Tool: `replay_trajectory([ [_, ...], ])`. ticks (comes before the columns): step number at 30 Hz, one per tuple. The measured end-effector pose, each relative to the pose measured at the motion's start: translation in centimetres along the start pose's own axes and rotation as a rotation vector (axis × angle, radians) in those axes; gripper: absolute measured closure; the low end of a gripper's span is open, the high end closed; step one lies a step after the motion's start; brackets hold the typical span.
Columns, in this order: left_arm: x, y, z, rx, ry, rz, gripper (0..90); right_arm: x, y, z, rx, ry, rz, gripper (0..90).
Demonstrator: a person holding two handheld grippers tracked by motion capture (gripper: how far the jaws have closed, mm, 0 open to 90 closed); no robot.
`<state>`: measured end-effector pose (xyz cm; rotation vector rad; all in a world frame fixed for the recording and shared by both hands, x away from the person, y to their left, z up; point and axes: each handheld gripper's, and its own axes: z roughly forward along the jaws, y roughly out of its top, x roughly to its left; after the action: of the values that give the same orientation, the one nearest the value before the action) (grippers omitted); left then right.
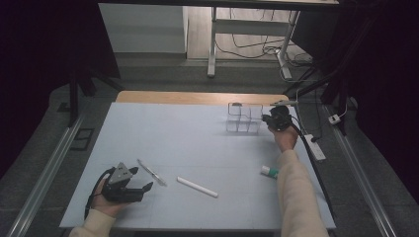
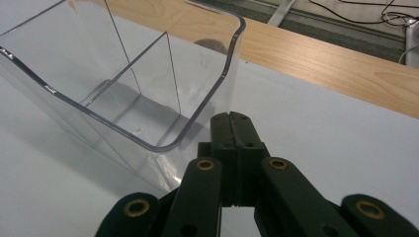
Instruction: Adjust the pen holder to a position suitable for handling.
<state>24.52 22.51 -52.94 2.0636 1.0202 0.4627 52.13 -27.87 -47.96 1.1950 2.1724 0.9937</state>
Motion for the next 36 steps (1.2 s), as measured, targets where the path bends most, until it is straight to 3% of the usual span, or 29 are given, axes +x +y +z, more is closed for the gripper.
replay_trajectory([
  [12,0.1,0.0,0.0,0.001,0.0,-0.001,22.1,0.8,0.1,0.5,-0.019,0.019,0.024,89.2],
  [36,0.4,-0.2,0.0,0.004,-0.015,-0.021,22.3,4.2,1.9,2.0,-0.006,0.035,-0.025,89.2],
])
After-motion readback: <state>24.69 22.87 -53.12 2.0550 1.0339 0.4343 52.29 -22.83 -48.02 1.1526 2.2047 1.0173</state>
